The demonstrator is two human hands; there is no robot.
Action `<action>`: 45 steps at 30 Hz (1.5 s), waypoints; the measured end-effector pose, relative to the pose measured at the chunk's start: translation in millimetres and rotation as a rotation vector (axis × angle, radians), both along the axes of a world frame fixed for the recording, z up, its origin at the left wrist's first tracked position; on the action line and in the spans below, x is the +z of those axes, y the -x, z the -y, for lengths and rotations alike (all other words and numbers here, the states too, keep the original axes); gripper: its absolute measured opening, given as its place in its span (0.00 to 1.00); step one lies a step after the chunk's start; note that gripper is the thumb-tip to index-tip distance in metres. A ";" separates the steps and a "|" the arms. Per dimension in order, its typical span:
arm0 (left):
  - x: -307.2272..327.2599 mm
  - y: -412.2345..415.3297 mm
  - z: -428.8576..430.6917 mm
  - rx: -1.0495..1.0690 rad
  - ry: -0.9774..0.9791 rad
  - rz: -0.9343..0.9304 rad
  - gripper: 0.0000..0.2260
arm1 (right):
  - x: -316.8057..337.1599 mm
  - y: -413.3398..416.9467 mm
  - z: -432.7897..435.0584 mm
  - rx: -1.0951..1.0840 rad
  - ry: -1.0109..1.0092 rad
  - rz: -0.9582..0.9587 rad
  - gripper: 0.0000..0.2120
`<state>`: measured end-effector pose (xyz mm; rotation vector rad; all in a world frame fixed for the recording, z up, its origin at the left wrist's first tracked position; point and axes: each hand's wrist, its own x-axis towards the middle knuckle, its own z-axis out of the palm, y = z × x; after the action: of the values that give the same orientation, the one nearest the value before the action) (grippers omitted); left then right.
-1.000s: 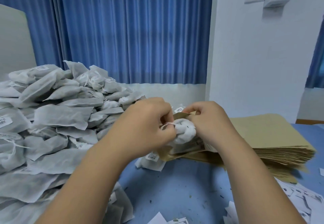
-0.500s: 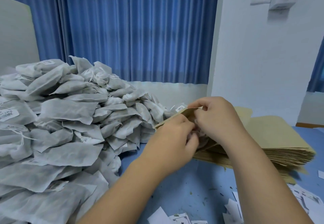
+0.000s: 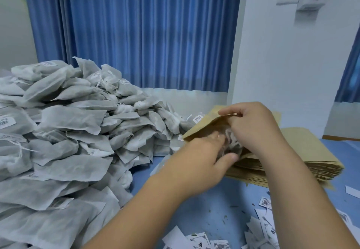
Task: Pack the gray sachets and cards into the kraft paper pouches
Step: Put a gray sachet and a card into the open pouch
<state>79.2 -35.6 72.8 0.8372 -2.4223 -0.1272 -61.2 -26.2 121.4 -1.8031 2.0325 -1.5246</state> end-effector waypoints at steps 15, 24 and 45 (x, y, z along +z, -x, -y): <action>4.5 -21.4 33.9 0.354 0.273 -0.307 0.16 | 0.9 15.4 -13.4 0.071 -0.006 -0.030 0.16; 14.1 -3.0 36.0 0.079 0.067 -0.256 0.10 | -8.1 7.7 -39.2 -0.249 0.094 -0.505 0.14; 1.9 43.6 -5.3 0.023 0.131 -0.421 0.15 | -33.4 -6.1 -73.9 -0.215 -0.978 -0.855 0.34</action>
<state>35.7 -30.3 74.7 0.6986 -2.0031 -0.1206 -55.1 47.7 88.0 -1.8665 2.5749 0.4432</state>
